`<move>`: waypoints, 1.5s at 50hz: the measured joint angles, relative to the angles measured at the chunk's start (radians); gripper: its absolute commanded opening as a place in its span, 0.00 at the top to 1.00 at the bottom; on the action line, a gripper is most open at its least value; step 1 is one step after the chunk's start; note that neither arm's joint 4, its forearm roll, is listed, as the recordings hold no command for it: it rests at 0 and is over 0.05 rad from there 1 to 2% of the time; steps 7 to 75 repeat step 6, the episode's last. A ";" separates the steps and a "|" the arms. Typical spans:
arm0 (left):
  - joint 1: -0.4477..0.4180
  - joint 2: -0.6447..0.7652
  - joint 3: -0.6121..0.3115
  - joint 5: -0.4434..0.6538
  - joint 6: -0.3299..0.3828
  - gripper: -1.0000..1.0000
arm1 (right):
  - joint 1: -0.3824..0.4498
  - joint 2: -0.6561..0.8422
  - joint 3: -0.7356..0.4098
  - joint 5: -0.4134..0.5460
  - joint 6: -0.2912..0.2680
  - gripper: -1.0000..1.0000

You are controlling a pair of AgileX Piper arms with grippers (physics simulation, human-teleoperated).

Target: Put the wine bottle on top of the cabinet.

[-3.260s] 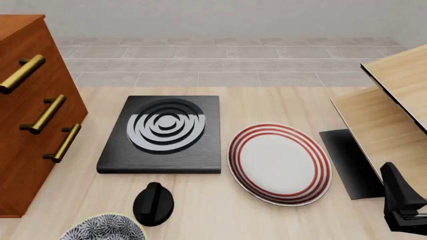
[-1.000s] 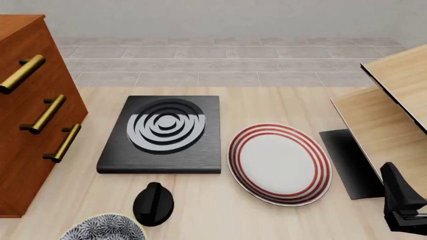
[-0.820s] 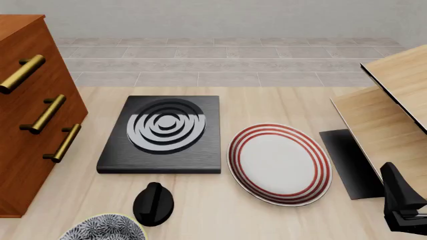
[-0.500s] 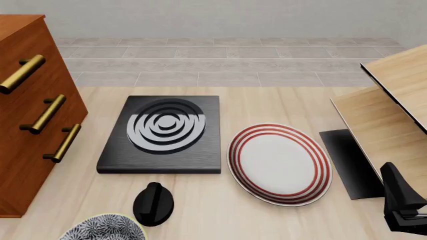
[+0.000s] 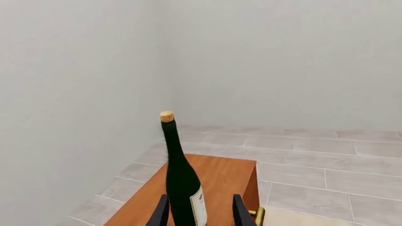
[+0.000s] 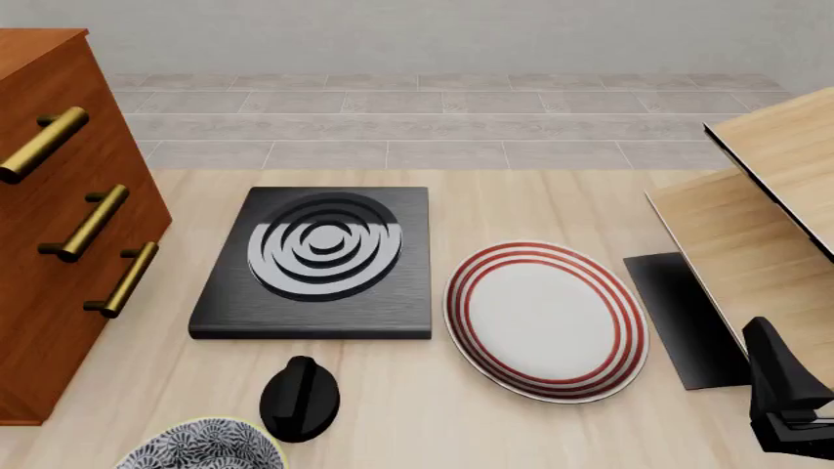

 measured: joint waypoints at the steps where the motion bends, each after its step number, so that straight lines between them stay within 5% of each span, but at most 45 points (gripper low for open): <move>1: -0.008 -0.013 0.000 0.012 -0.002 0.00 | 0.000 0.000 0.000 0.000 0.000 0.00; 6: -0.050 -0.087 0.003 0.075 -0.012 0.00 | 0.000 0.000 0.000 0.000 0.000 0.00; 75: -0.050 -0.087 0.003 0.075 -0.012 0.00 | 0.000 0.000 0.000 0.000 0.000 0.00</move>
